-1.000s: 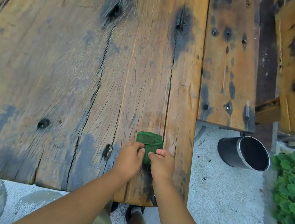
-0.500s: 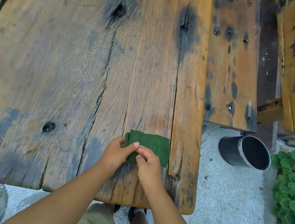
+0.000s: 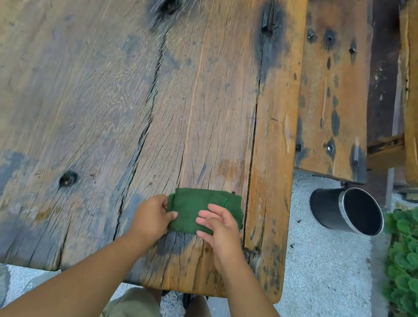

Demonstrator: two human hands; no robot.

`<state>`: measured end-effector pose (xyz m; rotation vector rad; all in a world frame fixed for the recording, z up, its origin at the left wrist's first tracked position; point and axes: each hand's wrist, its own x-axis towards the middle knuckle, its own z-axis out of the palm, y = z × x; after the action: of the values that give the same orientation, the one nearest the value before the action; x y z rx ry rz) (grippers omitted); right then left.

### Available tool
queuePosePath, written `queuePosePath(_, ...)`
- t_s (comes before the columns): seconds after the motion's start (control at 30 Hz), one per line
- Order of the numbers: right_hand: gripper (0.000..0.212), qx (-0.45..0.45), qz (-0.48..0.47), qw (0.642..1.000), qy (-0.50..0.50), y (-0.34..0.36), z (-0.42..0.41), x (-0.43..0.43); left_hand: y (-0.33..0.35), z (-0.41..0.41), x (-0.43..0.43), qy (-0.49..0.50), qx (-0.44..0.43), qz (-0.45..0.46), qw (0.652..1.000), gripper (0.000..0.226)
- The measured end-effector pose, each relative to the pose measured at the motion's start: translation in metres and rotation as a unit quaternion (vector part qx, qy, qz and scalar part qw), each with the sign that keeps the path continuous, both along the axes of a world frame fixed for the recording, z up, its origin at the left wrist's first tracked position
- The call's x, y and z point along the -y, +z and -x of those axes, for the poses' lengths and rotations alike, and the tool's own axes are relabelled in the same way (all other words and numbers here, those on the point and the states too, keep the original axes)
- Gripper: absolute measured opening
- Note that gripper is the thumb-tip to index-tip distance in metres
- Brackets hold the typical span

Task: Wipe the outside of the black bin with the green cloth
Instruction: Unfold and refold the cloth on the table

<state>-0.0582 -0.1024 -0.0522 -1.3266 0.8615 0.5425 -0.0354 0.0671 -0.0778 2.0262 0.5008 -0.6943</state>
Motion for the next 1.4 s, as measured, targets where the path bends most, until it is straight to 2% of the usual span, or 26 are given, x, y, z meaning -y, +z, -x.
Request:
queuePosePath(0.13, 0.021, -0.031, -0.011, 0.999, -0.007, 0.002, -0.009, 0.005, -0.002, -0.005, -0.004, -0.048, 0.003, -0.051, 0.998, 0.033)
queuePosePath(0.23, 0.018, -0.046, -0.019, 0.999, 0.009, 0.008, -0.018, 0.013, 0.005, -0.011, -0.011, -0.150, 0.006, -0.136, 0.979, 0.036)
queuePosePath(0.3, 0.017, -0.020, 0.046, 0.998, 0.046, 0.010, -0.025, 0.022, 0.010, -0.016, -0.016, -0.221, 0.023, -0.196, 0.955, 0.028)
queuePosePath(0.33, 0.017, 0.008, 0.098, 0.993, 0.067, 0.010, -0.029, 0.027, 0.011, -0.019, -0.017, -0.224, 0.046, -0.208, 0.951, 0.021)
queuePosePath(0.4, 0.017, 0.078, 0.246, 0.958, 0.128, 0.008, -0.034, 0.038, 0.011, -0.027, -0.018, -0.195, 0.086, -0.182, 0.960, 0.003)
queuePosePath(0.47, 0.018, 0.140, 0.379, 0.888, 0.218, 0.004, -0.039, 0.049, 0.010, -0.034, -0.012, -0.179, 0.104, -0.141, 0.968, 0.017)
queuePosePath(0.5, 0.021, 0.162, 0.407, 0.860, 0.261, 0.002, -0.042, 0.054, 0.009, -0.037, -0.009, -0.191, 0.105, -0.128, 0.968, 0.025)
queuePosePath(0.6, 0.036, 0.172, 0.408, 0.819, 0.365, -0.005, -0.050, 0.058, 0.007, -0.042, 0.002, -0.225, 0.105, -0.130, 0.960, 0.036)
queuePosePath(0.7, 0.046, 0.188, 0.440, 0.774, 0.414, -0.012, -0.051, 0.054, 0.009, -0.039, 0.006, -0.219, 0.136, -0.149, 0.955, 0.025)
queuePosePath(0.93, 0.055, 0.228, 0.433, 0.749, 0.447, -0.017, -0.046, 0.046, 0.019, -0.019, 0.011, -0.247, 0.264, -0.202, 0.910, 0.011)
queuePosePath(1.03, 0.047, 0.237, 0.418, 0.757, 0.444, -0.017, -0.045, 0.046, 0.021, -0.013, 0.008, -0.245, 0.270, -0.186, 0.912, 0.012)
queuePosePath(1.13, 0.027, 0.259, 0.416, 0.760, 0.427, -0.015, -0.041, 0.049, 0.025, -0.006, 0.005, -0.255, 0.262, -0.132, 0.921, 0.013)
queuePosePath(1.4, 0.019, 0.313, 0.391, 0.707, 0.499, 0.005, -0.020, 0.075, 0.035, 0.022, -0.007, -0.277, 0.227, -0.051, 0.932, 0.015)
